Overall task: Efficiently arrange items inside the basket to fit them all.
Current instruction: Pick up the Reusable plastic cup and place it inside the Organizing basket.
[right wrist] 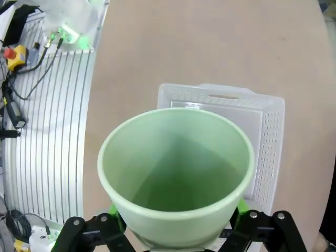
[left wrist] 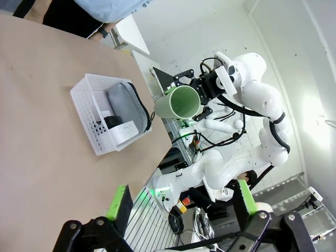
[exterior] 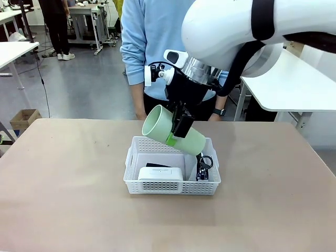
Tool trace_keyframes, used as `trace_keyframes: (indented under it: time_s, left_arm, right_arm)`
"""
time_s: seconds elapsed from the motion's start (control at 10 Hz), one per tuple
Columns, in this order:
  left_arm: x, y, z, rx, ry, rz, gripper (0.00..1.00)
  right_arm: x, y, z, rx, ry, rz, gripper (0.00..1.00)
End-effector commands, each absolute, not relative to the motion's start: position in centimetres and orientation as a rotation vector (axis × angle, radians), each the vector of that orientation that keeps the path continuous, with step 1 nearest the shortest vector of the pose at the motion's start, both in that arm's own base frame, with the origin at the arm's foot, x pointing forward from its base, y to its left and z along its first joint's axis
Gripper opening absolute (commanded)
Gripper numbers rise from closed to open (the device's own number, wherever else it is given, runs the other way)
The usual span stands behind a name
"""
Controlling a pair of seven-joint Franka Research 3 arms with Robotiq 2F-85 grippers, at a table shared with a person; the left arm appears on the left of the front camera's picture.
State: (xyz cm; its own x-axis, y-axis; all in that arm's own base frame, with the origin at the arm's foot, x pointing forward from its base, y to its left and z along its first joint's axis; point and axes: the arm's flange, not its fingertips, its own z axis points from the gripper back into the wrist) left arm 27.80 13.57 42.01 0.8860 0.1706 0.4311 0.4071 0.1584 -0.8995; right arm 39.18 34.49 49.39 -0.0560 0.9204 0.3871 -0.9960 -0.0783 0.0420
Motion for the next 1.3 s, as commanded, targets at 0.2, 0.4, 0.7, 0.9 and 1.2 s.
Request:
trace_keyframes:
  time_s: [0.2,0.4,0.7,0.9,1.2]
  left_arm:
    - [27.5,13.7,42.3,-1.428,-0.486,-0.183,1.00]
    - [27.5,13.7,42.3,-1.428,-0.486,-0.183,1.00]
    - [27.5,13.7,42.3,-1.428,-0.486,-0.183,1.00]
    - [27.5,13.7,42.3,-1.428,-0.486,-0.183,1.00]
    - [27.5,13.7,42.3,-1.428,-0.486,-0.183,1.00]
  right_arm:
    - [40.2,37.6,48.1,0.269,-0.207,1.541,0.89]
    - [41.8,38.9,47.3,0.284,-0.147,1.514,0.89]
    - [43.9,40.6,45.1,0.181,-0.133,1.465,0.89]
    - [45.4,41.2,43.3,0.129,-0.100,1.414,0.89]
    - [46.5,42.1,40.3,0.069,-0.075,1.396,0.89]
